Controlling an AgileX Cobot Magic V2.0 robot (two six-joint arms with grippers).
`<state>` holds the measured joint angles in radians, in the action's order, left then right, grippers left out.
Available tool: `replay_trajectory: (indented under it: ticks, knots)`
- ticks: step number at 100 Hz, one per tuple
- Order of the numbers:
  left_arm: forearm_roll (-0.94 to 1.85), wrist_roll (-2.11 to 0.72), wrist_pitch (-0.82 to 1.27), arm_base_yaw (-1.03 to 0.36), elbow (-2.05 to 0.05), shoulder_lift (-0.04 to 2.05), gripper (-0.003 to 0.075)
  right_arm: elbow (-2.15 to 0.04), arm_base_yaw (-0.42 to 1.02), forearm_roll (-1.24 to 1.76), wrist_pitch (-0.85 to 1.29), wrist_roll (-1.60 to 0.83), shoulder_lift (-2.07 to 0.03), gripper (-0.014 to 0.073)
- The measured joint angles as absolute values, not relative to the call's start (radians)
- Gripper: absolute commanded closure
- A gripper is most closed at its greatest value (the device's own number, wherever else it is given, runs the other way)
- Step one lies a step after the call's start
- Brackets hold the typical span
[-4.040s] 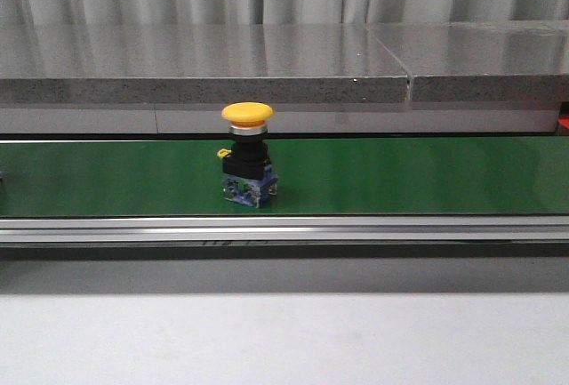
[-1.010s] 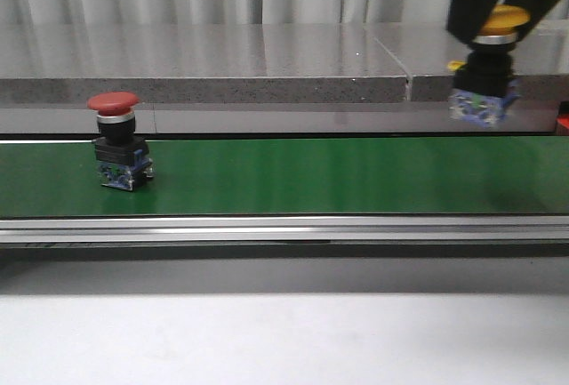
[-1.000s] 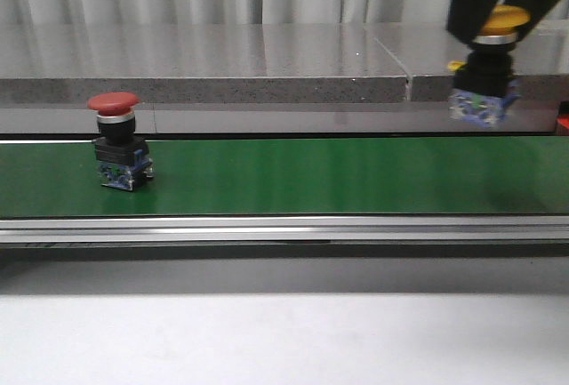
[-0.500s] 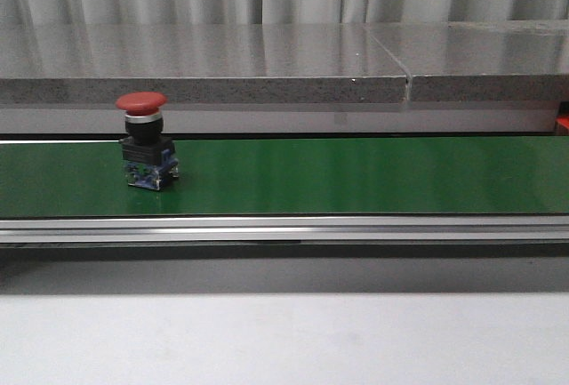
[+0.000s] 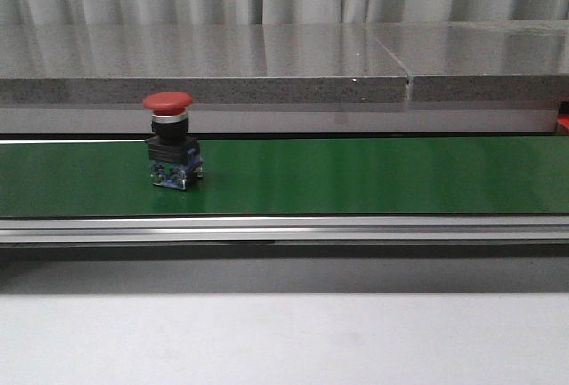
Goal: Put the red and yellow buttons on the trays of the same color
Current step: 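Carry the yellow button with the right gripper into the yellow tray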
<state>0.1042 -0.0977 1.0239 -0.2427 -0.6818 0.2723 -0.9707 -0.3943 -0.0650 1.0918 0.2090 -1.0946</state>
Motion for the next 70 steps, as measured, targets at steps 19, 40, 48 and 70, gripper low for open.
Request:
replay_trajectory:
  ticks: [19,40,48,70]
  knots:
    - [0.104,-0.098,1.024,-0.243,-0.682,0.272,0.0741,-0.969,-0.449,-0.065,1.062,0.238,-1.200,0.0428]
    - [0.104,-0.098,1.024,-0.243,-0.682,0.272,0.0741,-0.969,-0.453,-0.065,0.993,0.251,-1.317,0.0428]
    - [0.104,-0.098,1.024,-0.243,-0.682,0.272,0.0741,-0.969,-0.453,-0.065,0.963,0.253,-1.352,0.0428]
    - [0.104,-0.098,1.024,-0.243,-0.682,0.272,0.0741,-0.969,-0.486,-0.063,0.912,0.256,-1.425,0.0428]
